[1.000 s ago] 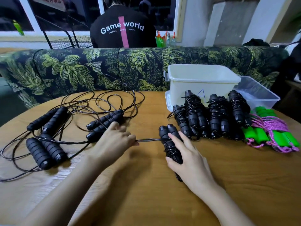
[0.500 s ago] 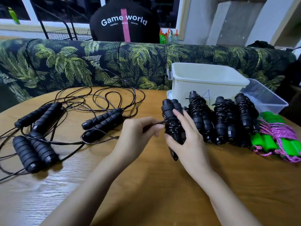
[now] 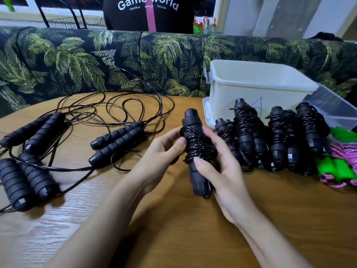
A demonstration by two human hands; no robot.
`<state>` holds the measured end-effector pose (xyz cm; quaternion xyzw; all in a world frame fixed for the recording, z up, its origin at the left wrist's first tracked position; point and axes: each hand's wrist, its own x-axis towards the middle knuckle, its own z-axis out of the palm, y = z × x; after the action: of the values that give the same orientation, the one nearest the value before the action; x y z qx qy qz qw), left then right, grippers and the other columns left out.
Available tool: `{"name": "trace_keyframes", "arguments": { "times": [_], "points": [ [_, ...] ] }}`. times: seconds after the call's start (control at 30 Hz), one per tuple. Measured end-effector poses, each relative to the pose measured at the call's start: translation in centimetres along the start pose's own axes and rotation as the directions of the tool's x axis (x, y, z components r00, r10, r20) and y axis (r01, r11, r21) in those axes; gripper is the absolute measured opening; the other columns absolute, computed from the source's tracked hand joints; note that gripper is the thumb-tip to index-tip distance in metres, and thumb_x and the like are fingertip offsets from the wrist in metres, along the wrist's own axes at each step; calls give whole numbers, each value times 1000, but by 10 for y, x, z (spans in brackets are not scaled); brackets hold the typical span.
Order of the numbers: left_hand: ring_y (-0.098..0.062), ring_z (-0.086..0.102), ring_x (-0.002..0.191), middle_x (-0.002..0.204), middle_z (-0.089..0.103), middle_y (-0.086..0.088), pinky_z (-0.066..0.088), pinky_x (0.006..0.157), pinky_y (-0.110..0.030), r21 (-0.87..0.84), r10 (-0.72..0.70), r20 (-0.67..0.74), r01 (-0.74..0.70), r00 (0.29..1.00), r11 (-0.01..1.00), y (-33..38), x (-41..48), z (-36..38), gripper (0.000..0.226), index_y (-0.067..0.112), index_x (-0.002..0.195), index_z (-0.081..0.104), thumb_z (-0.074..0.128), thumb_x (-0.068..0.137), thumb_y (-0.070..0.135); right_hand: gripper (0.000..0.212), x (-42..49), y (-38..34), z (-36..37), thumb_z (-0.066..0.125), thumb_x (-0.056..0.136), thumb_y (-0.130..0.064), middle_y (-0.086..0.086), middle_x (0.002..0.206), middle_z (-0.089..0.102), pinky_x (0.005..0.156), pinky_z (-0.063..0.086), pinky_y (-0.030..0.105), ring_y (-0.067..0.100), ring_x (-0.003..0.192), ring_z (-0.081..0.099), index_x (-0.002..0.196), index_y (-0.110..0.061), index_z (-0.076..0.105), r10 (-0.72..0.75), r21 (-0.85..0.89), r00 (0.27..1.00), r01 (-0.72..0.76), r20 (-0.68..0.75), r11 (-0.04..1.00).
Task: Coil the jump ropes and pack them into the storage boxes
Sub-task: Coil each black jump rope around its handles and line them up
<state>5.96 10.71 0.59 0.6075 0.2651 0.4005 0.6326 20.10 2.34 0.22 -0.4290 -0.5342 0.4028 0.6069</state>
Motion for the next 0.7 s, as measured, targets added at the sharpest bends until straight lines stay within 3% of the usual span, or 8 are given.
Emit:
{"name": "trace_keyframes", "arguments": {
  "times": [0.07,0.13,0.2,0.3,0.37,0.43,0.6,0.7],
  "points": [
    [-21,60,113,128,64,-17,46,96,-36,-46,9,-13,-9,1000,999,-1,-2,0,52,17,131,60,67,88,45,57,-1,1,2,63,87,-17,-12,140,56,111,39,35,9,132,49,140,-33,48,0,-19,1000,0,15,1000],
    [-19,61,112,125,66,-14,50,92,-27,-44,7,-66,-10,998,999,-1,-2,3,47,12,134,57,64,93,35,57,-1,3,4,65,88,-26,-14,144,50,115,34,36,6,137,42,141,-35,46,-38,-93,999,37,-11,995],
    [-16,63,104,119,68,-10,51,81,-18,-35,2,-157,-7,988,999,0,-3,6,49,13,133,57,69,89,32,60,-3,5,5,62,86,-37,-15,147,40,117,31,28,0,140,34,143,-36,42,-88,-209,995,76,-48,975],
    [-15,67,102,110,72,-4,54,82,-24,73,50,-266,-31,963,997,-2,-4,8,57,17,128,59,79,76,34,76,-7,7,10,74,86,-23,-16,147,37,107,29,9,-8,137,33,149,-31,32,-130,-339,991,117,-16,934],
    [-6,68,92,98,73,3,54,75,-21,134,83,-308,-43,948,990,-2,-6,9,58,17,122,60,81,71,32,82,-8,8,10,78,83,-11,-25,143,39,104,31,6,-10,134,36,148,-32,32,-134,-383,991,119,-12,916],
    [-2,67,85,93,71,3,52,70,-17,187,118,-329,-58,937,981,1,-8,9,64,14,120,59,87,67,35,80,-7,9,8,76,84,-8,-31,141,41,105,31,8,-9,134,38,148,-34,35,-128,-375,992,114,-13,920],
    [-12,69,84,97,74,3,56,76,-26,212,113,-264,-57,958,976,3,-9,4,60,14,122,59,86,70,32,76,-4,3,-3,73,86,-4,-29,141,45,103,31,6,-11,132,40,146,-33,37,-80,-301,997,76,1,951],
    [-12,70,85,96,75,5,55,77,-24,181,118,-226,-77,967,980,7,-9,3,54,18,119,60,79,69,29,75,-2,4,-9,72,86,-6,-21,140,53,107,36,14,-3,132,46,144,-38,37,-64,-254,998,65,10,965]
  ]
}}
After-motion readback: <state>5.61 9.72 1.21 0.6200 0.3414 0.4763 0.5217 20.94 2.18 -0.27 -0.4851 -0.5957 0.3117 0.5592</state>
